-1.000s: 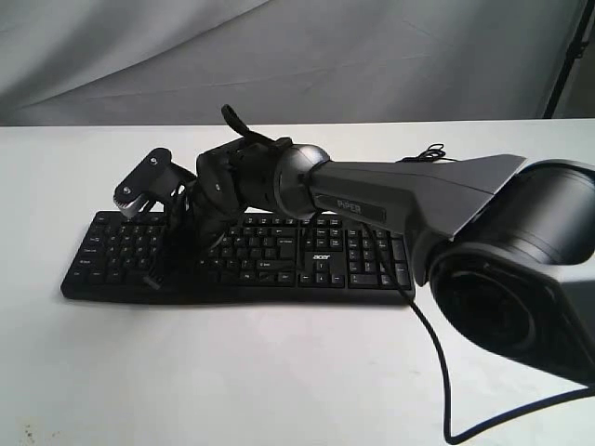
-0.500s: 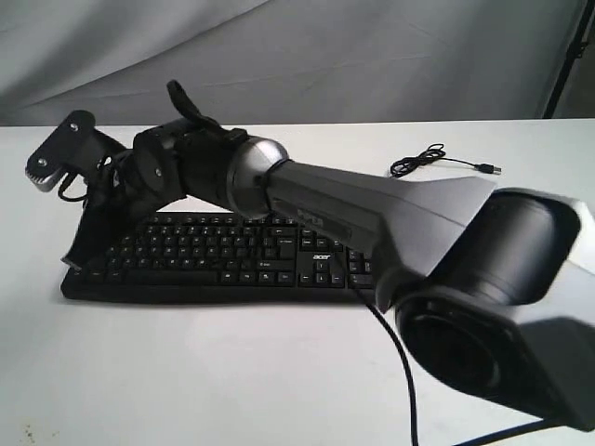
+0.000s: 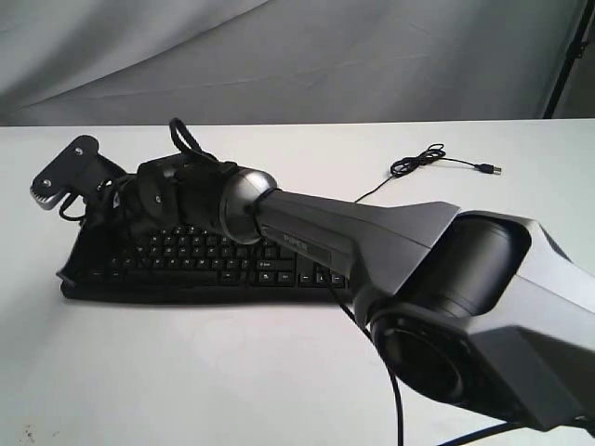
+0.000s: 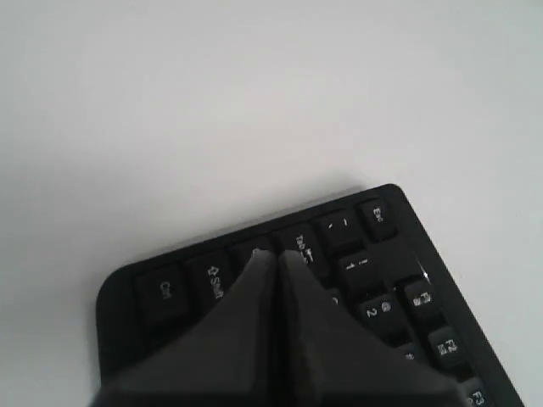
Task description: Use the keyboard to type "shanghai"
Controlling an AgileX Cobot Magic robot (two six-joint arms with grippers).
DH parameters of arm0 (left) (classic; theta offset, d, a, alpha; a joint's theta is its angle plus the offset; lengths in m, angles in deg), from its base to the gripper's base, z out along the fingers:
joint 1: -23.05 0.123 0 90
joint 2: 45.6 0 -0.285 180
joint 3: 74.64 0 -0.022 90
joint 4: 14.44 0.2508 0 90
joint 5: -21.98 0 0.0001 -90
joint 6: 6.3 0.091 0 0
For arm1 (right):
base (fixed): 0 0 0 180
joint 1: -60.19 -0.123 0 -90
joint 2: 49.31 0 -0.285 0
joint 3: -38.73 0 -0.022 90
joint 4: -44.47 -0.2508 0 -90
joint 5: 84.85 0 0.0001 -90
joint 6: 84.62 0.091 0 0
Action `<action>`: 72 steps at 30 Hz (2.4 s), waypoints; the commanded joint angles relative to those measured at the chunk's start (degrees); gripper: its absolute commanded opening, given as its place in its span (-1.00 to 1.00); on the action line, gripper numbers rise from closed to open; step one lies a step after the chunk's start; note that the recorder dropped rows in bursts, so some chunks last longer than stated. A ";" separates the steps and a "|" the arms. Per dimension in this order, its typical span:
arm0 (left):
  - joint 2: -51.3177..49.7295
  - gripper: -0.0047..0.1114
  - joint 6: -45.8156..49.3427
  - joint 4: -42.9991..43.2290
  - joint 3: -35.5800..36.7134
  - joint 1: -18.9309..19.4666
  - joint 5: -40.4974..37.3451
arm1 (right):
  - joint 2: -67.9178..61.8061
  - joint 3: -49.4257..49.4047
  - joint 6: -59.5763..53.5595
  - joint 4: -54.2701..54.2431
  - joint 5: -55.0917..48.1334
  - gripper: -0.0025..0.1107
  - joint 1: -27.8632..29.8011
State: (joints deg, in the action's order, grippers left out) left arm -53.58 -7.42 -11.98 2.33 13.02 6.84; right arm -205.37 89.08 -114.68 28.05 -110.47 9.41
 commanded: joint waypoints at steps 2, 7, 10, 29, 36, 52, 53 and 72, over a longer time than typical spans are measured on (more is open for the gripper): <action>0.20 -0.92 -0.16 0.04 0.25 -0.20 0.27 | -1.13 0.45 -0.56 -1.50 1.37 -0.96 0.24; 0.20 -0.92 -0.16 0.04 0.25 -0.20 0.27 | -1.26 0.45 -0.56 -1.50 1.37 -0.96 0.50; 0.20 -0.92 -0.16 0.04 0.25 -0.20 0.27 | -1.26 0.45 -0.56 -1.50 1.37 -0.96 0.64; 0.20 -0.92 -0.16 0.04 0.25 -0.20 0.27 | -2.74 0.45 -1.09 -1.53 2.08 -0.96 1.46; 0.20 -0.92 -0.16 0.04 0.25 -0.20 0.27 | -2.74 0.45 -1.21 -1.69 2.08 -0.96 1.46; 0.20 -0.92 -0.16 0.04 0.25 -0.20 0.27 | -3.08 0.45 -1.33 -1.92 2.06 -0.96 1.11; 0.20 -0.92 -0.16 0.04 0.25 -0.20 0.27 | -3.18 0.45 -1.33 -1.92 2.06 -0.96 0.99; 0.20 -0.92 -0.16 0.04 0.25 -0.20 0.27 | -1.97 0.45 -1.44 0.00 0.62 -0.96 0.88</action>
State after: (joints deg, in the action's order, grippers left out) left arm -53.58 -7.42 -11.98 2.33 13.02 6.84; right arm -209.19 89.22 -115.75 26.73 -108.50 10.54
